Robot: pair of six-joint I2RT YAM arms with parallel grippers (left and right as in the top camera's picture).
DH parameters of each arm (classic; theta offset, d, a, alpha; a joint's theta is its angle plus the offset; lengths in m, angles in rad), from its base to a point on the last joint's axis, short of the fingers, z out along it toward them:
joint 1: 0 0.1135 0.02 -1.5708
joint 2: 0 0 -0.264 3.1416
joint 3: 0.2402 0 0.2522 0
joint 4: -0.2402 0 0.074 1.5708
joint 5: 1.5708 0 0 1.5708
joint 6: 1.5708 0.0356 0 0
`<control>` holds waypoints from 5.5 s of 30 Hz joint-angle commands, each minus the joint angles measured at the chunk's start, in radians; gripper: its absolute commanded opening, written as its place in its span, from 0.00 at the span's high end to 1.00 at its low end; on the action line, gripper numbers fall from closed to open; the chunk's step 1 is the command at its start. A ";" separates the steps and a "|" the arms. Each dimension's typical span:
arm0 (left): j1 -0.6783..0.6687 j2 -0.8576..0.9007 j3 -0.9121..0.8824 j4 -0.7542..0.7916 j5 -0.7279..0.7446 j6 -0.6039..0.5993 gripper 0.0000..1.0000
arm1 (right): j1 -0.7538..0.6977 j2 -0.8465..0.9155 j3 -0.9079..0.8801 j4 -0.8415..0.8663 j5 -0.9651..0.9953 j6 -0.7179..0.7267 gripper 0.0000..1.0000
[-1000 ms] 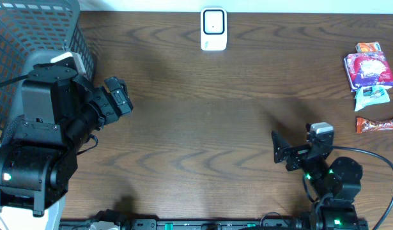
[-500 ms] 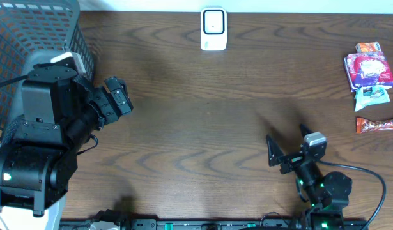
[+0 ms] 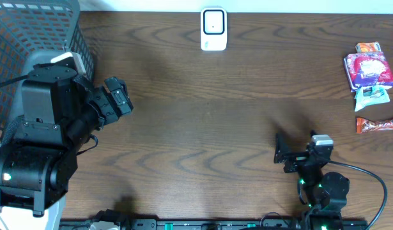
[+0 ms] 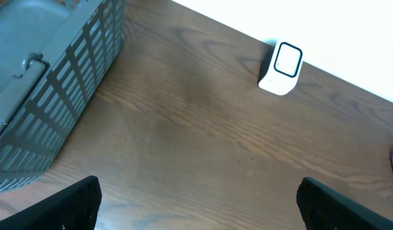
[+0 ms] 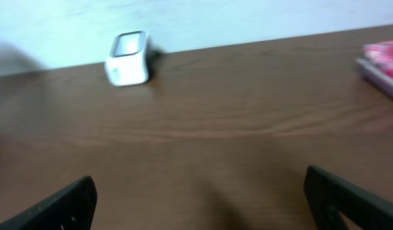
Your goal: Scan the item barcode
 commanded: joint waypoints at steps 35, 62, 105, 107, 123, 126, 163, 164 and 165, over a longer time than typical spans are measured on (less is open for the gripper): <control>0.002 -0.001 0.002 -0.002 -0.006 0.009 0.02 | 0.067 -0.145 -0.002 -0.016 0.115 -0.108 0.01; 0.002 -0.001 0.002 -0.002 -0.006 0.009 0.02 | 0.068 -0.145 -0.002 -0.016 0.115 -0.135 0.01; 0.001 0.000 0.002 -0.050 -0.006 0.010 0.02 | 0.066 -0.144 -0.002 -0.013 0.116 -0.136 0.01; 0.001 -0.003 0.002 -0.069 -0.009 0.009 0.02 | 0.066 -0.144 -0.002 -0.013 0.116 -0.136 0.01; 0.000 -0.435 -0.554 0.280 0.126 0.282 0.02 | 0.066 -0.144 -0.002 -0.013 0.116 -0.136 0.01; 0.000 -0.576 -0.722 0.419 0.130 0.324 0.02 | 0.066 -0.144 -0.002 -0.013 0.116 -0.136 0.01; 0.186 -1.096 -1.452 1.208 0.310 0.365 0.02 | 0.066 -0.144 -0.002 -0.013 0.116 -0.136 0.01; 0.186 -1.096 -1.465 1.237 0.310 0.365 0.02 | 0.066 -0.144 -0.002 -0.013 0.116 -0.136 0.01; 0.186 -1.096 -1.476 1.263 0.310 0.365 0.02 | 0.066 -0.144 -0.002 -0.013 0.116 -0.136 0.01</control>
